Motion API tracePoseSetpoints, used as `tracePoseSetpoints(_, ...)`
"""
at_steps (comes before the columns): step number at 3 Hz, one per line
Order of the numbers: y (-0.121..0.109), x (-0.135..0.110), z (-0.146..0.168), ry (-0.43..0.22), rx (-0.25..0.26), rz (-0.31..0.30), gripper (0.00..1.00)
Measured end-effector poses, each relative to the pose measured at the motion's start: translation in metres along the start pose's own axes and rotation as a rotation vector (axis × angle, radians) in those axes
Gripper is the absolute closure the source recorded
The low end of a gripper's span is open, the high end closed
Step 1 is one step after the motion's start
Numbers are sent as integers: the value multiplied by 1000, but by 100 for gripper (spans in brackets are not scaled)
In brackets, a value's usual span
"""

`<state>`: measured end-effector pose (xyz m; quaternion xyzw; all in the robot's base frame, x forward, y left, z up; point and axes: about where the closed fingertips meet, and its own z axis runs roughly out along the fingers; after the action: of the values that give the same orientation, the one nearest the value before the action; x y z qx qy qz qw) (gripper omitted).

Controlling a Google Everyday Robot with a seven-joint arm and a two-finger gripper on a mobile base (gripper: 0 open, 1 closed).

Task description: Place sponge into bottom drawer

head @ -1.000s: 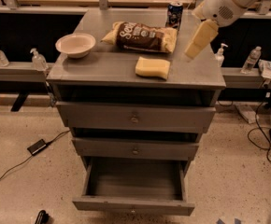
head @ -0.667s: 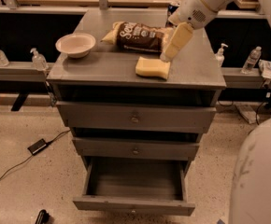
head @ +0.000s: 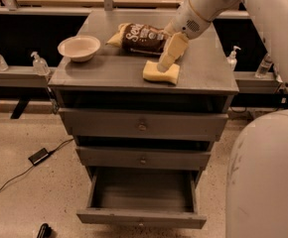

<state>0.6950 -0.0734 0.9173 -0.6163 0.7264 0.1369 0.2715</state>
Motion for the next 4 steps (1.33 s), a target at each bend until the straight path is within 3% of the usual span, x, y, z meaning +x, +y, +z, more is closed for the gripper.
tracePoseSetpoints(2, -7, 36, 64, 176, -42, 30, 0)
tracePoseSetpoints(3, -15, 49, 78, 221, -25, 51, 18)
tracePoseSetpoints(4, -16, 51, 84, 228, -26, 53, 49)
